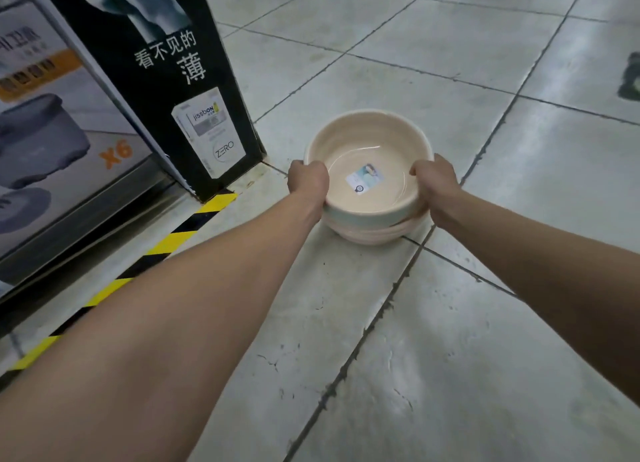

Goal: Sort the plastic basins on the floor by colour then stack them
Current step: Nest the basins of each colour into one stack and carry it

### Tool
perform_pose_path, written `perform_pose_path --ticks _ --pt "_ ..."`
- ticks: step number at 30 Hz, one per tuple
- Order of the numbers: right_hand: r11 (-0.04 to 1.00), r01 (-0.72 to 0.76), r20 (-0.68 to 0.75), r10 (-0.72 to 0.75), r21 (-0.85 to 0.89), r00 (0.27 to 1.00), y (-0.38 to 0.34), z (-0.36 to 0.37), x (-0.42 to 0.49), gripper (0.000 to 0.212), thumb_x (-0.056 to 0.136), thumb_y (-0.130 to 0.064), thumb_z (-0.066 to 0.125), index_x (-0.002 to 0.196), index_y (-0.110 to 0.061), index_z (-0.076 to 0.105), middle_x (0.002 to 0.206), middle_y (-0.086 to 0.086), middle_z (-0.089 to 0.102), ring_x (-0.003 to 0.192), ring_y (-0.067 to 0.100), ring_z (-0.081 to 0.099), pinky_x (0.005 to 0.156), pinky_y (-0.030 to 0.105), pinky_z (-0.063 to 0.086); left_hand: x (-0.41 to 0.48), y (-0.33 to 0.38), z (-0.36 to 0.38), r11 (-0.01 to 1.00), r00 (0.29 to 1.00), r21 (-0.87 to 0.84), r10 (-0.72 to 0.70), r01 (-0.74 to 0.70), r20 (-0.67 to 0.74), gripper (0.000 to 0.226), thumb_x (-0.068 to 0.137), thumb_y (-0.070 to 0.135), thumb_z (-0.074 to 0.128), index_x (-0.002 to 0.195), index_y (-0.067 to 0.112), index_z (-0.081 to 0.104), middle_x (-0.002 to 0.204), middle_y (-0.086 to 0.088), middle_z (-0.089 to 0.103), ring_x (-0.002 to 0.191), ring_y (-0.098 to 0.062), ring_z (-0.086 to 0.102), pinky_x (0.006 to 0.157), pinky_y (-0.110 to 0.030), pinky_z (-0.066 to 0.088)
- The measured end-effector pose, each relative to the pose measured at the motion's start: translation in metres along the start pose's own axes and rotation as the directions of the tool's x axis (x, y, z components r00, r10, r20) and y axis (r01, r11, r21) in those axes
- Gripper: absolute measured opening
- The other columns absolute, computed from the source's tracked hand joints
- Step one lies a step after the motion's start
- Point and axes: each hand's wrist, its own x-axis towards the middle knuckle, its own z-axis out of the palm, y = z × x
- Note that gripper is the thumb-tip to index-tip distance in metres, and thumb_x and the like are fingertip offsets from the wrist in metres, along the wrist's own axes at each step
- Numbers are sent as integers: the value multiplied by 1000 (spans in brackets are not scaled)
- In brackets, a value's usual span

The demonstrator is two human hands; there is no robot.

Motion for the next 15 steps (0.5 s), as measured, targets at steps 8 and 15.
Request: perform_pose_path --ticks 8,15 --pt "999 -40 37 41 -22 999 20 1 17 50 79 -12 48 128 -15 55 122 11 62 104 27 58 79 33 47 23 -6 11 998 998 52 40 -42 46 39 88 9 40 125 9 53 111 -3 57 95 -25 51 80 -28 39" --pt "994 44 73 -52 98 996 39 -1 22 98 59 -9 49 146 -50 32 138 -8 52 120 18 53 98 37 49 43 -14 15 995 996 75 63 -69 69 30 84 9 42 104 11 63 94 -2 62 87 -27 57 76 -29 46"
